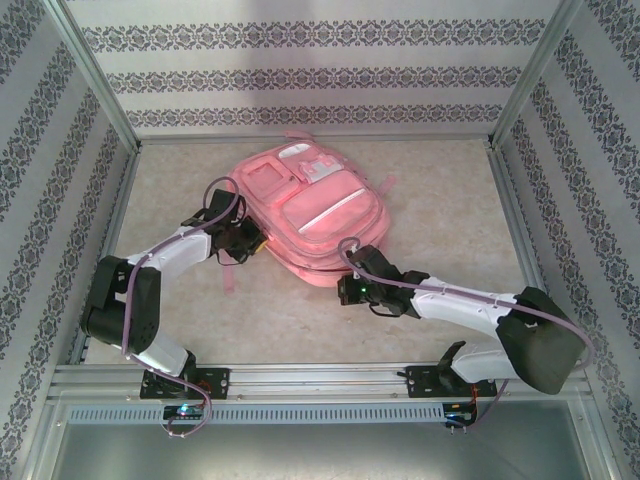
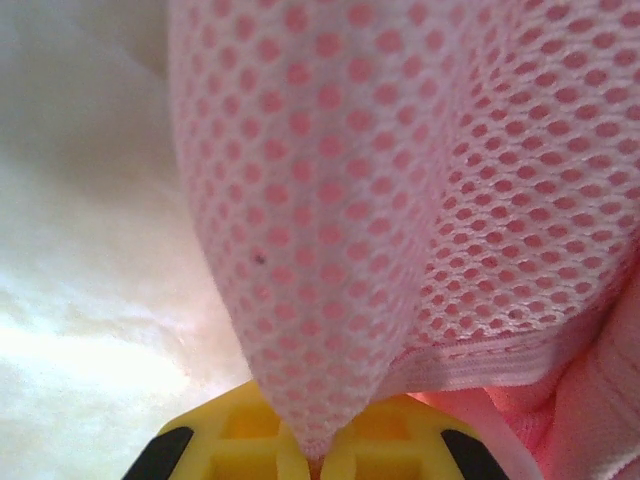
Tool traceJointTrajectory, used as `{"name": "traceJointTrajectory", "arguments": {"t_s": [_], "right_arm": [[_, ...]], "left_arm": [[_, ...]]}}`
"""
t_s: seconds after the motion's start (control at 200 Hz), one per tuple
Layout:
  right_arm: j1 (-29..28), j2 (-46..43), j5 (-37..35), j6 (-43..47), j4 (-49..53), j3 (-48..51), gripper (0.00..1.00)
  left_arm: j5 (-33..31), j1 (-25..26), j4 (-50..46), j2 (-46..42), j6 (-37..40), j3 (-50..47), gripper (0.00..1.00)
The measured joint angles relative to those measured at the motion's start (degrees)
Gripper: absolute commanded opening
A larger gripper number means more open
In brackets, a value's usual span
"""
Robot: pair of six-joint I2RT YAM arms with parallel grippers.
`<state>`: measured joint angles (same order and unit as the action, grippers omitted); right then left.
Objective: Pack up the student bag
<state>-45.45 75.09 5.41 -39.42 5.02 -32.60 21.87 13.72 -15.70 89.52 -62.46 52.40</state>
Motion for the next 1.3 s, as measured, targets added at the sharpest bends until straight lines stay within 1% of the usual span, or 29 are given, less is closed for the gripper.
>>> {"name": "traceJointTrajectory", "arguments": {"t_s": [0.105,0.185,0.22,0.285,0.325,0.38,0.475,0.63,0.72,0.829,0.929,0.984,1.069,1.229,1.299], "right_arm": [[0.09,-0.85,0.48,1.14,2.14,0.55,0.00],[0.09,-1.27,2.45,1.92,1.64,0.55,0.00],[0.09,-1.42,3.72,2.14,1.09,0.55,0.06],[0.02,-1.46,6.51,2.21,-0.66,0.48,0.22],[-0.07,-1.46,8.07,2.23,-1.55,0.42,0.30],[-0.07,-1.44,10.16,1.86,-2.62,0.09,0.36],[-0.07,-0.87,13.84,1.01,-4.81,-1.31,0.43],[-0.07,1.97,18.23,-2.62,-9.79,-2.47,0.49],[-0.02,4.17,19.34,-4.98,-11.85,-2.47,0.51],[0.66,6.16,19.56,-7.85,-13.60,-2.45,0.53],[1.90,6.99,19.82,-11.21,-16.46,-2.03,0.56],[2.58,7.17,20.35,-13.05,-18.60,-1.44,0.56],[3.32,8.00,21.62,-15.93,-21.81,-0.70,0.52],[4.46,10.27,23.50,-20.35,-27.58,0.55,0.37],[5.20,10.47,24.04,-22.21,-30.16,1.51,0.25]], "left_arm": [[-0.52,-0.33,-0.20,0.00,0.59,0.00,0.00],[-0.44,-0.33,-0.17,0.00,0.61,0.00,0.00],[-0.26,-0.33,-0.15,0.00,0.61,0.00,0.00],[0.20,-0.26,-0.04,-0.02,0.61,-0.07,0.00],[0.55,-0.13,0.04,-0.02,0.61,-0.09,0.01],[0.66,0.26,0.04,-0.15,0.70,-0.09,0.02],[0.81,1.64,-0.02,-1.01,0.76,-0.22,0.06],[0.83,4.94,0.00,-3.56,0.74,-1.77,0.07],[0.81,6.19,0.07,-4.61,0.72,-3.02,0.06],[0.81,6.54,0.24,-5.16,0.68,-3.96,0.06],[0.79,6.56,0.44,-5.38,0.55,-4.26,0.06],[0.79,6.56,0.68,-5.60,0.52,-4.39,0.06],[0.76,6.56,1.14,-5.79,0.55,-4.72,0.05],[0.55,6.56,1.36,-5.79,0.52,-4.81,0.05],[0.61,6.56,1.36,-5.79,0.52,-4.83,0.05]]}}
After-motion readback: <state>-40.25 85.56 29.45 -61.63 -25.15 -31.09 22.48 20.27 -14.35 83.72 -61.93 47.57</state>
